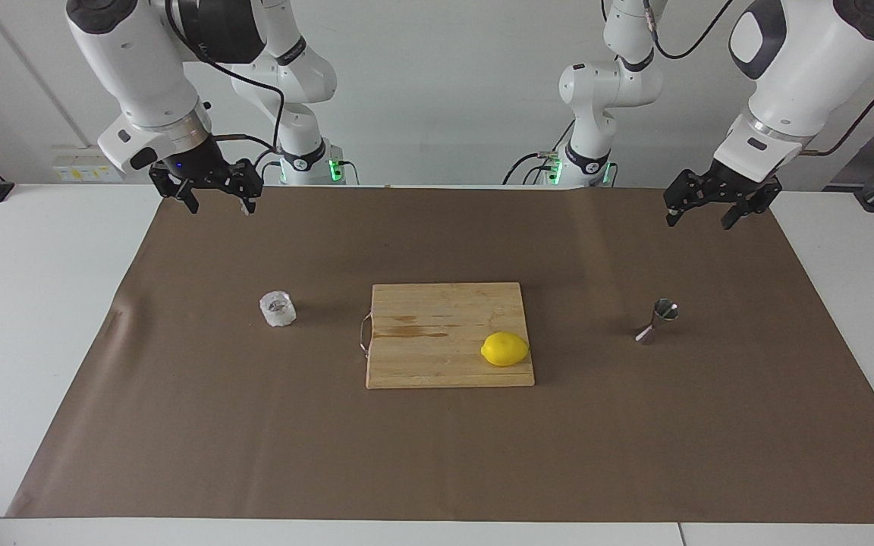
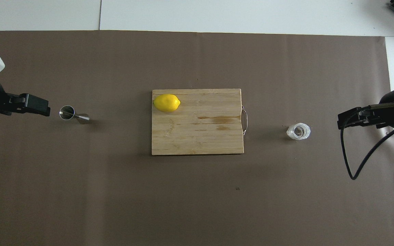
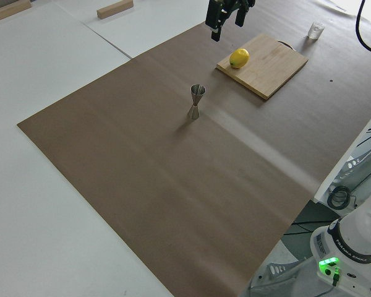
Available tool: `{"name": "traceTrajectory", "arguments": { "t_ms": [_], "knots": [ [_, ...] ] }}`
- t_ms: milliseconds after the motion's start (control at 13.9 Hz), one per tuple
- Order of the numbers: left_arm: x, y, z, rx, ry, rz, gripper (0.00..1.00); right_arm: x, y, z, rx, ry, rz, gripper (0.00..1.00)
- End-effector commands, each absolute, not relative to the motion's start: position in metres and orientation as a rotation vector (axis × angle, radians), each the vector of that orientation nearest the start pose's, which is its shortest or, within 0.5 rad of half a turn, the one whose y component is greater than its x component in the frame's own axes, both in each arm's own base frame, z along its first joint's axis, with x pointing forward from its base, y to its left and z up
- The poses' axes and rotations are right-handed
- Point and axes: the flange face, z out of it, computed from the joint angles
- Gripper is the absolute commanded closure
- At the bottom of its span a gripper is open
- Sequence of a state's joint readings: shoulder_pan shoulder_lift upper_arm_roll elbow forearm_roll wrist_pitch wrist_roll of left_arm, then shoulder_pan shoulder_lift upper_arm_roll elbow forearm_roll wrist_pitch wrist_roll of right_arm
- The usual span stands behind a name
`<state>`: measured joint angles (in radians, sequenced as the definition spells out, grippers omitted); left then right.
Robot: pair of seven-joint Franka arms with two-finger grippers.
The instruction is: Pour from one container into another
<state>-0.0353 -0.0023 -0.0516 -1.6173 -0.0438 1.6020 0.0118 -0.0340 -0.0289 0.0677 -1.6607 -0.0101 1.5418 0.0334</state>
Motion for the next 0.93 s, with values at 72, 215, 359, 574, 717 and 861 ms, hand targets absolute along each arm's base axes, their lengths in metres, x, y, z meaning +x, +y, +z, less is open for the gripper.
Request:
{"name": "traceTrajectory", "arguments": {
  "t_ms": [72,215,359,574,717,861],
  "knots": [
    [0.546,-0.053,0.608,-3.162,0.156,0.033,0.0,0.534,0.016,0.596,-3.129,0.028,0.118,0.0],
    [0.542,-0.055,0.612,-3.162,0.164,0.041,0.0,0.534,0.016,0.596,-3.129,0.028,0.118,0.0],
    [0.538,-0.056,0.617,-3.162,0.155,0.034,0.0,0.534,0.016,0.596,-3.129,0.028,0.118,0.0],
    [0.531,-0.057,0.62,-3.16,0.175,0.053,0.0,0.534,0.016,0.596,-3.129,0.028,0.118,0.0],
    [0.522,-0.053,0.615,-3.129,0.17,0.136,0.0,0.534,0.016,0.596,-3.129,0.028,0.118,0.0],
    [0.518,-0.051,0.613,-3.112,0.176,0.164,0.0,0.534,0.016,0.596,-3.129,0.028,0.118,0.0]
  ]
}}
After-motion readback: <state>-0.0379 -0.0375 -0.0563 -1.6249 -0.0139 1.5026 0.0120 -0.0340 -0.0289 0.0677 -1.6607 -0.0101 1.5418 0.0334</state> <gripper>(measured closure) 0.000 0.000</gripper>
